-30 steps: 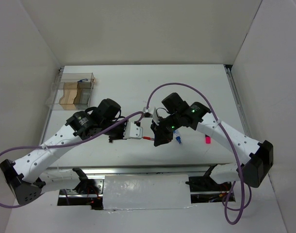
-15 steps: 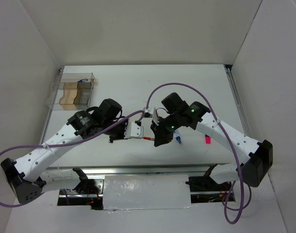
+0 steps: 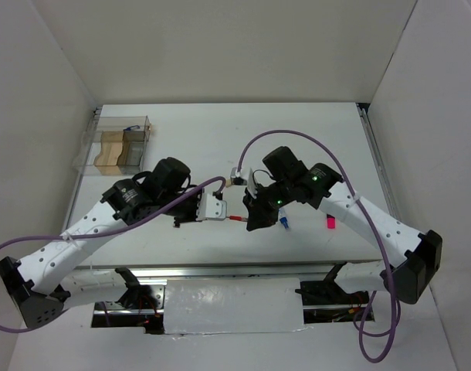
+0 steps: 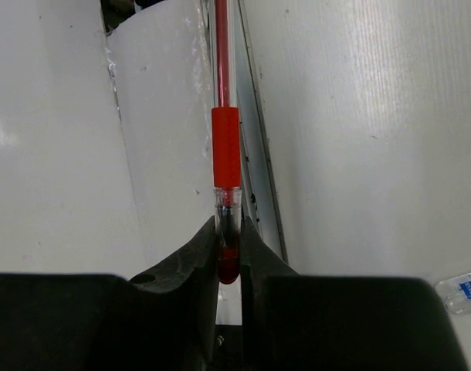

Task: Sort the stationery into containers
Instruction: Close the pen cap on the pen.

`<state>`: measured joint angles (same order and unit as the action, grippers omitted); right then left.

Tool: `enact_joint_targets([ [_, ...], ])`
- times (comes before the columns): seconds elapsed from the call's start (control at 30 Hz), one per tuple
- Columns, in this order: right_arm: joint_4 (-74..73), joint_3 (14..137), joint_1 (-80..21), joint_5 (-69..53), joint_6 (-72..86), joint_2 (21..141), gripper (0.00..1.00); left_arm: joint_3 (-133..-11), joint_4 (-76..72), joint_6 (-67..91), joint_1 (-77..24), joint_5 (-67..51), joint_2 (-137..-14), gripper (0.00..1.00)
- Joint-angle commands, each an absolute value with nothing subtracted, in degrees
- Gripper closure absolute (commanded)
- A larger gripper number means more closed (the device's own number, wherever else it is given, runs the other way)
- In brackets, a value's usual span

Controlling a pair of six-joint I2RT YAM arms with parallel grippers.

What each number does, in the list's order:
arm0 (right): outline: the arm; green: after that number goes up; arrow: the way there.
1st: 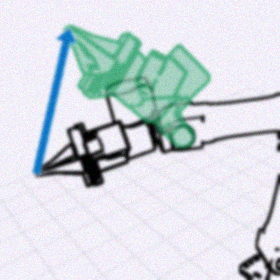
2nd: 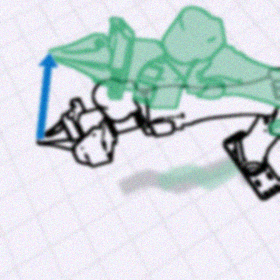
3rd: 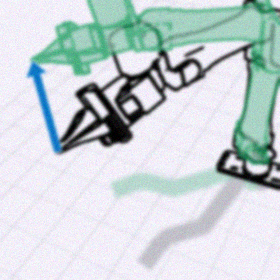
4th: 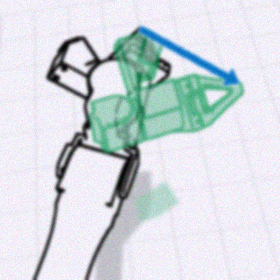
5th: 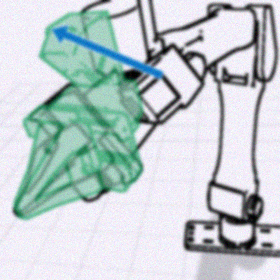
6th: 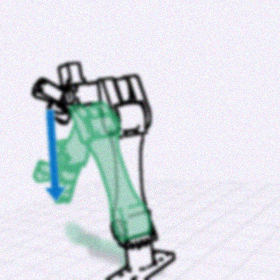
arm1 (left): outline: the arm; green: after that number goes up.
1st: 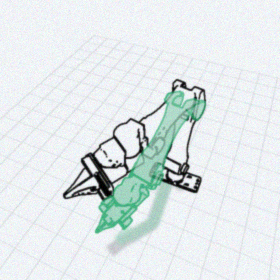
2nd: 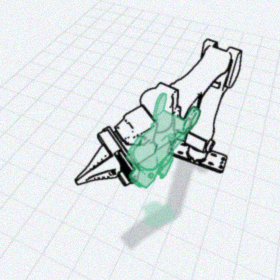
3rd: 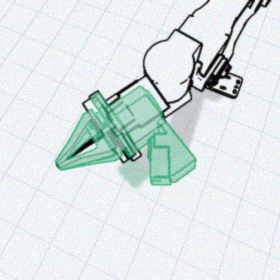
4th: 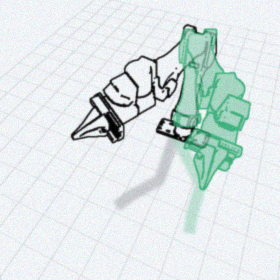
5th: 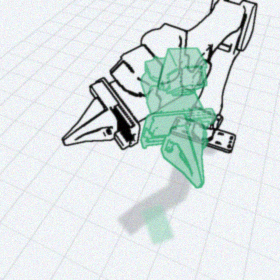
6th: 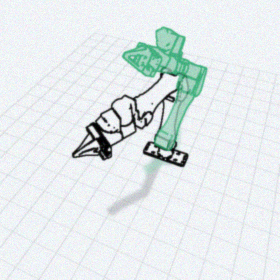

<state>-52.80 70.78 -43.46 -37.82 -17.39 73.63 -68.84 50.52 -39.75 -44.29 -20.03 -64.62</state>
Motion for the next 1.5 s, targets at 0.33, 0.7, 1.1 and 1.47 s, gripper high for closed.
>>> enact_joint_targets([
  [0.33,-40.43,71.54,-40.7,-41.05,-16.96,69.35,0.97,-66.09,30.24,-32.0,-41.22,-31.81,-63.37,1.0],
  [0.7,-42.27,70.49,-38.23,-39.02,-17.31,65.57,0.61,-66.45,30.59,-30.94,-37.97,-34.01,-64.07,1.0],
  [1.1,-47.02,70.32,-38.23,-32.97,-21.18,63.19,0.55,-65.57,33.84,-33.57,-35.78,-32.61,-63.81,1.0],
  [1.47,-47.11,70.14,-38.23,-32.34,-23.03,62.84,0.58,-63.37,35.86,-38.41,-34.98,-30.41,-63.02,1.0],
])
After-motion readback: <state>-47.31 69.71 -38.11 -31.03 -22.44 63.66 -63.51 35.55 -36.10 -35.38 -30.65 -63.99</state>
